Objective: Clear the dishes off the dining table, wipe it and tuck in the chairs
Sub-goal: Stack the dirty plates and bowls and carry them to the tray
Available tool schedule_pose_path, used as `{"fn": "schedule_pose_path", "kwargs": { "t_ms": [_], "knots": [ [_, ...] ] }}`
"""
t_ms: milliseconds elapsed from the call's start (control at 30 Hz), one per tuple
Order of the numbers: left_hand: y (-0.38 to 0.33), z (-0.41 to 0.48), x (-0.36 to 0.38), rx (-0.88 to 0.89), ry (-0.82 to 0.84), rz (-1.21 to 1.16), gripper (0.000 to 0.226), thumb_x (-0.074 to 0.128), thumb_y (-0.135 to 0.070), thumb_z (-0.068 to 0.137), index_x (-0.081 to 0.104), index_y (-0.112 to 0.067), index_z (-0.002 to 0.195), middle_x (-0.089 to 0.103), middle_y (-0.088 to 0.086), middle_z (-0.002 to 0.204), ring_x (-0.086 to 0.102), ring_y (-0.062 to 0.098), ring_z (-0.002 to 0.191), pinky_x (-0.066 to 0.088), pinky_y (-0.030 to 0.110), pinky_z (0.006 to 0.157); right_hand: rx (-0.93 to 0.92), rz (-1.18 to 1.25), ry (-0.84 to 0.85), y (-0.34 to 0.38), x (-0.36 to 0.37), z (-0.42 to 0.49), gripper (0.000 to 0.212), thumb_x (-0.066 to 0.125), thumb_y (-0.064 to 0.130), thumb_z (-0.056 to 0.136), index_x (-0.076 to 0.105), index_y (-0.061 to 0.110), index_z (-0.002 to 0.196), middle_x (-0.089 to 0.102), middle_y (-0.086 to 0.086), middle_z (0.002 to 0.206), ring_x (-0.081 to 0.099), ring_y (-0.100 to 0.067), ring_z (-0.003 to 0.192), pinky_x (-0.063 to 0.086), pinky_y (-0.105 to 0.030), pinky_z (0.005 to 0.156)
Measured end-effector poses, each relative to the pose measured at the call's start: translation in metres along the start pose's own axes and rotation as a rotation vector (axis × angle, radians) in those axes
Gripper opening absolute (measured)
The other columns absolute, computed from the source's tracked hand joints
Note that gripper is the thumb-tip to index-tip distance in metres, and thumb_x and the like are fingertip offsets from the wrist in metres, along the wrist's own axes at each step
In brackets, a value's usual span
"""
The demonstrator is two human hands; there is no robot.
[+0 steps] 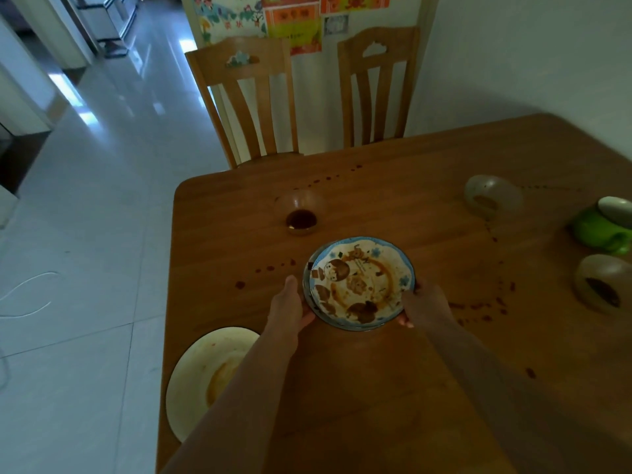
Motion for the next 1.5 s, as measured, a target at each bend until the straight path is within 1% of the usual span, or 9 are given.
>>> {"fn": "schedule_pose_path", "kwargs": {
  "t_ms": [167, 433, 633, 867, 1100, 1233, 1333, 1433, 1500],
  "knots": [
    [-0.001, -0.001, 0.000, 0.002, 0.022, -0.037, 0.048, 0.035, -0.039, 0.105, 0.046, -0.008, 0.139, 0.059, 0.007, 0.103, 0.056, 0.024, 0.103, 0.048, 0.040, 0.099, -0.003, 0.005, -0.014, -0.003, 0.002, -0.001, 0.019, 0.043, 0.004, 0.096, 0.061, 0.002, 0.096, 0.067, -0.018, 0.068, 0.061, -0.021, 0.050, 0.053, -0.033, 0.052],
    [-0.006, -0.006, 0.001, -0.021, 0.012, -0.028, 0.049, 0.037, -0.039, 0.104, 0.042, -0.009, 0.143, 0.055, 0.016, 0.132, 0.054, 0.028, 0.118, 0.046, 0.043, 0.105, 0.047, -0.129, 0.009, 0.000, 0.008, -0.003, 0.030, 0.044, 0.008, 0.099, 0.061, 0.003, 0.075, 0.070, -0.014, 0.061, 0.065, -0.021, 0.050, 0.062, -0.038, 0.064],
    [-0.007, -0.007, 0.002, -0.025, 0.004, -0.035, 0.044, 0.042, -0.035, 0.103, 0.045, -0.008, 0.137, 0.054, 0.002, 0.090, 0.054, 0.020, 0.100, 0.050, 0.034, 0.089, 0.107, -0.168, 0.025, -0.004, 0.014, 0.000, 0.041, 0.045, 0.017, 0.099, 0.053, -0.014, 0.125, 0.060, -0.001, 0.038, 0.055, -0.008, 0.031, 0.043, -0.023, 0.040],
    [-0.011, -0.013, -0.001, -0.031, 0.018, -0.010, 0.022, 0.042, -0.036, 0.103, 0.050, -0.016, 0.106, 0.056, 0.003, 0.093, 0.055, 0.020, 0.102, 0.049, 0.033, 0.090, 0.114, -0.209, 0.016, -0.004, 0.016, 0.005, 0.035, 0.048, 0.017, 0.101, 0.050, -0.010, 0.124, 0.060, -0.003, 0.038, 0.057, -0.012, 0.032, 0.052, -0.027, 0.041],
    [-0.021, -0.018, -0.007, 0.056, 0.064, 0.104, 0.031, 0.042, -0.031, 0.104, 0.050, -0.021, 0.076, 0.053, 0.001, 0.080, 0.051, 0.012, 0.077, 0.048, 0.027, 0.078, 0.156, -0.276, 0.025, 0.005, 0.015, -0.008, 0.031, 0.049, 0.009, 0.098, 0.053, -0.004, 0.126, 0.068, -0.019, 0.079, 0.063, -0.015, 0.038, 0.052, -0.026, 0.040],
    [-0.043, -0.016, -0.021, 0.313, 0.114, 0.457, 0.016, 0.047, -0.021, 0.102, 0.062, -0.020, 0.109, 0.056, -0.001, 0.107, 0.054, 0.016, 0.103, 0.044, 0.036, 0.099, 0.066, -0.475, -0.125, 0.032, 0.004, -0.029, 0.057, 0.045, 0.023, 0.100, 0.020, 0.003, 0.147, 0.058, -0.017, 0.111, 0.060, -0.035, 0.100, 0.045, -0.044, 0.082],
    [-0.055, -0.022, -0.046, 0.399, 0.277, 0.712, 0.041, 0.055, -0.028, 0.098, 0.050, -0.023, 0.138, 0.052, -0.008, 0.128, 0.047, 0.015, 0.129, 0.038, 0.031, 0.105, -0.155, -0.412, -0.193, 0.067, 0.016, -0.036, 0.037, 0.042, 0.024, 0.100, 0.032, 0.012, 0.134, 0.057, -0.006, 0.102, 0.052, -0.028, 0.084, 0.038, -0.038, 0.072],
    [-0.043, -0.013, -0.083, 0.318, 0.365, 1.186, 0.063, 0.066, -0.058, 0.081, 0.047, -0.043, 0.139, 0.041, -0.008, 0.151, 0.039, 0.020, 0.139, 0.035, 0.044, 0.111, -0.273, -0.304, -0.107, 0.091, 0.049, -0.032, 0.028, 0.044, 0.025, 0.100, 0.044, 0.013, 0.126, 0.064, -0.007, 0.107, 0.060, -0.028, 0.085, 0.043, -0.039, 0.068],
    [-0.040, -0.010, -0.100, 0.303, 0.382, 1.368, 0.053, 0.063, -0.050, 0.087, 0.050, -0.041, 0.138, 0.044, -0.009, 0.150, 0.041, 0.018, 0.137, 0.035, 0.044, 0.111, -0.291, -0.220, -0.027, 0.102, 0.075, -0.029, 0.027, 0.047, 0.027, 0.099, 0.048, 0.012, 0.122, 0.065, -0.010, 0.104, 0.062, -0.027, 0.086, 0.050, -0.042, 0.072]
  ]
}}
Point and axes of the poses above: each hand's wrist, its own z-axis towards the middle knuckle, its own x-axis out of the palm, y = z × x, the point moved 8 cm from there along z, towards the middle knuckle
